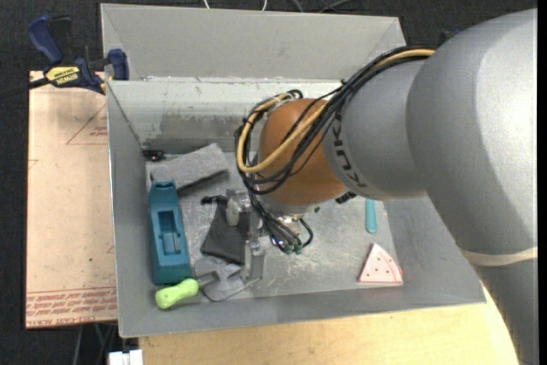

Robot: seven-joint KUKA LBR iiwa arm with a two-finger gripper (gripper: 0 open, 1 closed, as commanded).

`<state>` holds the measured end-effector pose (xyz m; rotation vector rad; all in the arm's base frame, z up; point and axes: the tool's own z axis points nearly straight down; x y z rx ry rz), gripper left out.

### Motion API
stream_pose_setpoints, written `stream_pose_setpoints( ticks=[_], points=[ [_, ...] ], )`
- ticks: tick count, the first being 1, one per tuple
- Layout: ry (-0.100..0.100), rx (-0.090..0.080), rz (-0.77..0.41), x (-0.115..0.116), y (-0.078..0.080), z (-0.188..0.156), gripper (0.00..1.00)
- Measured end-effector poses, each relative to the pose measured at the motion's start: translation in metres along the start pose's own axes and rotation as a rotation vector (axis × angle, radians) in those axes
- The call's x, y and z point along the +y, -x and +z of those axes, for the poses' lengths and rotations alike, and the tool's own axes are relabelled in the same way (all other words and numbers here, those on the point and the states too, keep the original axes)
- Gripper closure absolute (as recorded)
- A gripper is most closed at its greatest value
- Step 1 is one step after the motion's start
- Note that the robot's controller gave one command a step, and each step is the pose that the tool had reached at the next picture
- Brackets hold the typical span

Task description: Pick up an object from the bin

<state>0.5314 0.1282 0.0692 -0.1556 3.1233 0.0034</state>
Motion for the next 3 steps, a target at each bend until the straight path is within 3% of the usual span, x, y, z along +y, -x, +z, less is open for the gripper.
stream_pose_setpoints(
  ticks=[1, 2, 3],
  points=[
    [0.003, 0.008, 0.129, 0.019, -0.022, -0.002, 1.0],
    [0.003, 0.009, 0.13, 0.019, -0.022, -0.002, 1.0],
    [0.0, 0.02, 0.131, 0.017, -0.024, -0.039, 1.0]
  ],
)
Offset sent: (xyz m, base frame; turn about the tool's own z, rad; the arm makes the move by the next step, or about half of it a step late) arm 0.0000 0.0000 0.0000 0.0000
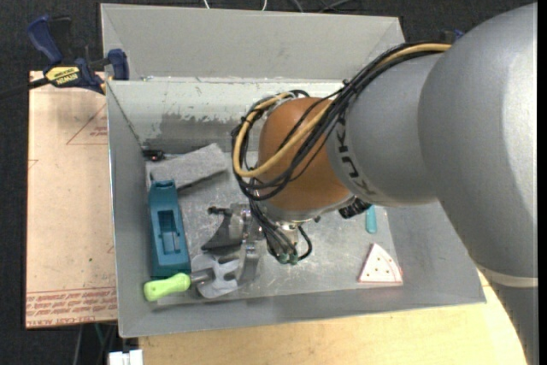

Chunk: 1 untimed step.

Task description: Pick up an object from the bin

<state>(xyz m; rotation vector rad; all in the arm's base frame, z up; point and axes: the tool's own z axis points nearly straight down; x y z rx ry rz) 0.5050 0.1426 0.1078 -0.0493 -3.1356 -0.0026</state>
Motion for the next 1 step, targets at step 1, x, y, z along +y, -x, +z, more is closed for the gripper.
stream_pose_setpoints(
  ticks=[1],
  points=[
    [0.004, -0.007, -0.003, 0.0022, 0.0016, -0.051, 1.0]
  ],
)
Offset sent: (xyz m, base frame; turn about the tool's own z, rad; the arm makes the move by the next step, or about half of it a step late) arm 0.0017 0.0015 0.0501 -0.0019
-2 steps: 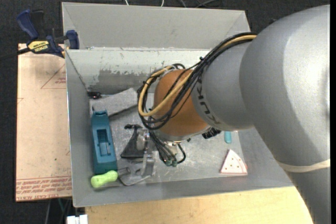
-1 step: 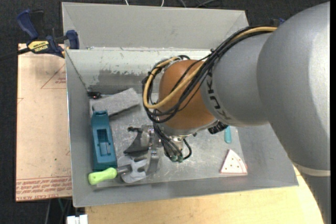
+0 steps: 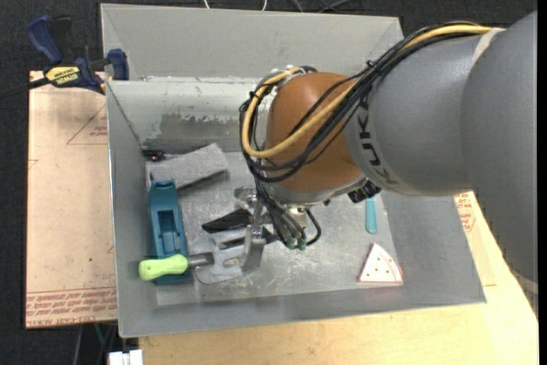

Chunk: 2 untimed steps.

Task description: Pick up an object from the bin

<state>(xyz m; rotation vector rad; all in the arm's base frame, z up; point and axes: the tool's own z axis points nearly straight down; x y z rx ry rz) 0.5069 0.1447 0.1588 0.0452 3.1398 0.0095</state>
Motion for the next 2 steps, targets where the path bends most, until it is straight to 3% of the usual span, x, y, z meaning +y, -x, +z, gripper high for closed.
stream_pose_setpoints(
  ticks=[2],
  points=[
    [0.001, -0.002, -0.002, 0.001, 0.001, -0.062, 1.0]
  ],
)
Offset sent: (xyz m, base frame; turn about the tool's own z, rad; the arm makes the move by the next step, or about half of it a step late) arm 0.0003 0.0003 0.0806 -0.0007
